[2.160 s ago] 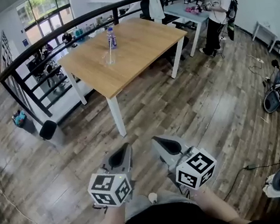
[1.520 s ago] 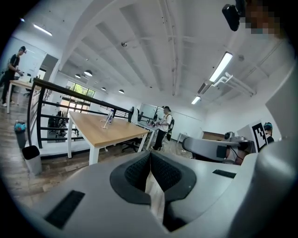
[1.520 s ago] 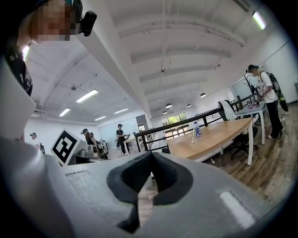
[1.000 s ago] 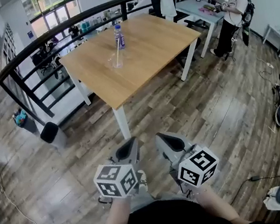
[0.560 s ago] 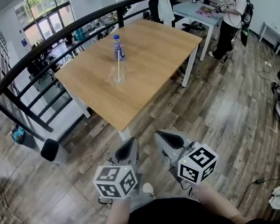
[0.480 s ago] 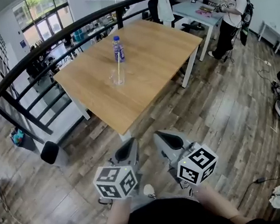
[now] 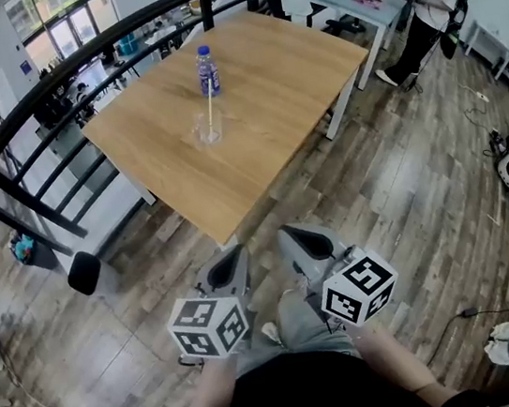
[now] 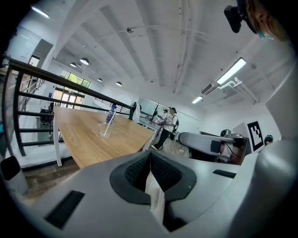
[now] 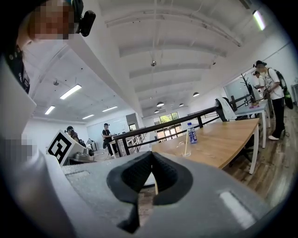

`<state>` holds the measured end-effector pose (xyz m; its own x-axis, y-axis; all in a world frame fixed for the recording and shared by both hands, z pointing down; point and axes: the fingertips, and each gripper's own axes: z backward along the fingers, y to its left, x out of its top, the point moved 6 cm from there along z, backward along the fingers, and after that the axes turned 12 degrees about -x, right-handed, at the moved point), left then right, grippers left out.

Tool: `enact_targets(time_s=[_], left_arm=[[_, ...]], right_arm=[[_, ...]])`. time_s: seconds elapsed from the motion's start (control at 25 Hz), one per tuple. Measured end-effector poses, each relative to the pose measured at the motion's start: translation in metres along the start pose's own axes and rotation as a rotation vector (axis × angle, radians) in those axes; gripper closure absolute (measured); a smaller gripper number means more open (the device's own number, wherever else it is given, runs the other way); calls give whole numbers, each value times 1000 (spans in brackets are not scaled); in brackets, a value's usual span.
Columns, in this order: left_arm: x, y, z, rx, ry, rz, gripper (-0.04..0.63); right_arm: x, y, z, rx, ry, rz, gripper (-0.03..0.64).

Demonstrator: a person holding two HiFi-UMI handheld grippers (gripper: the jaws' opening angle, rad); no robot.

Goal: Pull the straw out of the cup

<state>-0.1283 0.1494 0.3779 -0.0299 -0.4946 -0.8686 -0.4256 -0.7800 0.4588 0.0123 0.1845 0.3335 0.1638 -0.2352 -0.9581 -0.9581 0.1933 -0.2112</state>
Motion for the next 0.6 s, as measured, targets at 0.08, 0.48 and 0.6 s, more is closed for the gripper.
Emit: enact_targets(time_s=[0.08,0.48,0.6], left_arm=[[1,9,-4,9,2,9,578],[26,58,-52,57,-6,10,578],[38,80,-72,89,-12,16,578]], right_arm=[[0,-5,-9,1,4,-3,618],[8,-45,-74,33,21,2,618],[15,-65,-102,46,22,3,618]])
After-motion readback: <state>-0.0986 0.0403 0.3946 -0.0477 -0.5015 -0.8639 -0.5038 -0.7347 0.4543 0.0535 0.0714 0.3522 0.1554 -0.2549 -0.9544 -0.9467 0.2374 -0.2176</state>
